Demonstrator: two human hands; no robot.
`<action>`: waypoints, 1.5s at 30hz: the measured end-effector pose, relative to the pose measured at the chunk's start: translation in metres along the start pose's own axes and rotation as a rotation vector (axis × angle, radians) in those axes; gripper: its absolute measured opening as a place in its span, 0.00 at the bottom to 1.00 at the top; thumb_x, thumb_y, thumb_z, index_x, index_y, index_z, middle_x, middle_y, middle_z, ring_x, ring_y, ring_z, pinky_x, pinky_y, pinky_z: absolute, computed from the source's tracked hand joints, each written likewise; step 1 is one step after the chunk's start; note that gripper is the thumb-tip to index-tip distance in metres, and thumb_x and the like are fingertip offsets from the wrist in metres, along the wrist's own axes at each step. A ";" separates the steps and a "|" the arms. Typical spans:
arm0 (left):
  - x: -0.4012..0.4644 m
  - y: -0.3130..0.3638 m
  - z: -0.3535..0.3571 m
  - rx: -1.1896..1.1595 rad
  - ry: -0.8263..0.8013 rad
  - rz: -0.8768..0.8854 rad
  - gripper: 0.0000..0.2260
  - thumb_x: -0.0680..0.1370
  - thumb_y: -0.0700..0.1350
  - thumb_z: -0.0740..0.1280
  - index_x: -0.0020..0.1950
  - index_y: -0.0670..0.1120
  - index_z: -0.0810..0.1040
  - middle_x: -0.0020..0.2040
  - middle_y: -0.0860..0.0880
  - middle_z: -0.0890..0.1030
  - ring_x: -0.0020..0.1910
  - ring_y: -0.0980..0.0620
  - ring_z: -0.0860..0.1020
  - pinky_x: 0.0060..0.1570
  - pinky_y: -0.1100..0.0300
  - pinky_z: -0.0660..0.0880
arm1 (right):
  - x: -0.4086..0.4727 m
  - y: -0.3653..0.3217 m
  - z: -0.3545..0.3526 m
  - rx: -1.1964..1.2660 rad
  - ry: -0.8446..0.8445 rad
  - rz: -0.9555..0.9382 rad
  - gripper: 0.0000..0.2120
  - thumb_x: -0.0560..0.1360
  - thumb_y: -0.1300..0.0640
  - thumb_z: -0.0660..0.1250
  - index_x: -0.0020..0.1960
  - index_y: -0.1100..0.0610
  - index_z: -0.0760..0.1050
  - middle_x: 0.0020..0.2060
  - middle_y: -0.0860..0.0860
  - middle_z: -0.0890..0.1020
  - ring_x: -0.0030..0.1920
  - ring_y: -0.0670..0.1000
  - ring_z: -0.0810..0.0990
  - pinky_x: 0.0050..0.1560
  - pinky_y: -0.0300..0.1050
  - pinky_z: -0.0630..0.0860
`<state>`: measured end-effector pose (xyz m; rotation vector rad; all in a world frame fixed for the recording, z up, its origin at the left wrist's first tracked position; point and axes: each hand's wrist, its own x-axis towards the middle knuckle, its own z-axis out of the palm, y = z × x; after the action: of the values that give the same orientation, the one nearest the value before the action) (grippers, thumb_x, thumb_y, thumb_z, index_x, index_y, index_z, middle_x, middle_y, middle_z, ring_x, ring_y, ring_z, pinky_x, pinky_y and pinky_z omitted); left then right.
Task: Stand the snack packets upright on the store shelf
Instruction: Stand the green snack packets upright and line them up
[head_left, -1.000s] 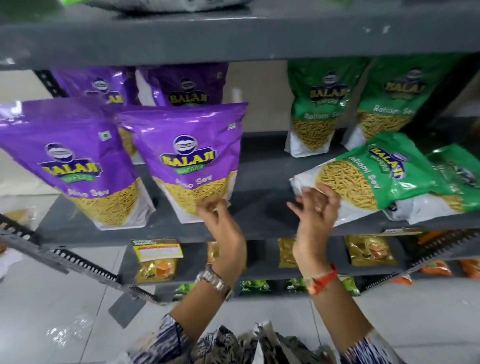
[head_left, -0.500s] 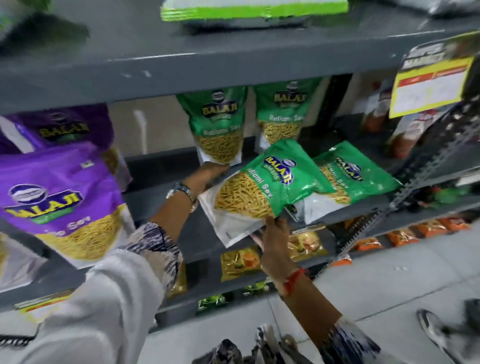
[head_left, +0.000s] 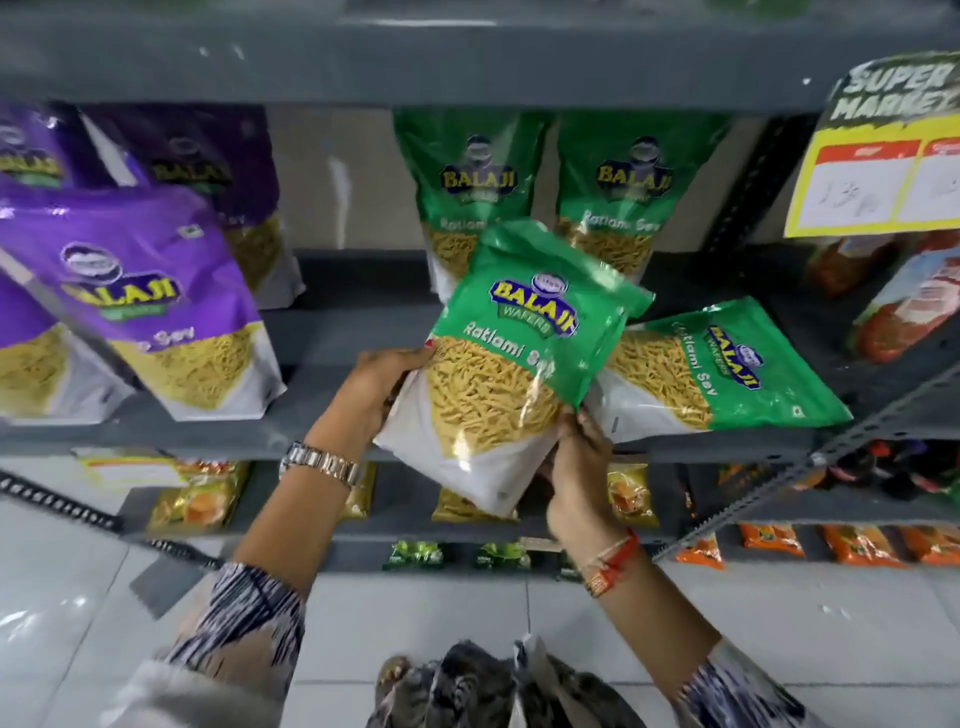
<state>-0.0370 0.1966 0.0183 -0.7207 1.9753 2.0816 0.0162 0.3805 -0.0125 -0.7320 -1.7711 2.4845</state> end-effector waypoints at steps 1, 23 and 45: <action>-0.013 -0.001 0.000 -0.042 0.035 0.020 0.05 0.71 0.45 0.71 0.36 0.45 0.80 0.24 0.53 0.82 0.25 0.54 0.80 0.28 0.65 0.76 | -0.003 -0.006 -0.004 -0.003 -0.014 -0.061 0.11 0.79 0.59 0.57 0.45 0.50 0.77 0.49 0.60 0.81 0.40 0.44 0.79 0.47 0.42 0.76; -0.003 -0.014 -0.037 -0.246 0.043 0.264 0.09 0.79 0.40 0.58 0.48 0.43 0.78 0.42 0.49 0.84 0.40 0.55 0.81 0.47 0.58 0.80 | 0.027 -0.023 0.048 -0.102 -0.206 -0.302 0.10 0.79 0.61 0.58 0.50 0.51 0.77 0.42 0.39 0.80 0.43 0.35 0.79 0.56 0.44 0.75; -0.036 -0.057 0.045 0.049 0.459 0.957 0.12 0.72 0.42 0.69 0.49 0.50 0.68 0.47 0.54 0.70 0.45 0.53 0.71 0.45 0.60 0.70 | 0.025 -0.019 -0.016 0.069 0.186 -0.517 0.08 0.74 0.63 0.63 0.52 0.54 0.74 0.41 0.55 0.79 0.35 0.47 0.77 0.31 0.39 0.75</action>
<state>0.0096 0.2532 -0.0158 -0.2418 3.0549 2.4488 -0.0047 0.4085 -0.0082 -0.4134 -1.5553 2.0527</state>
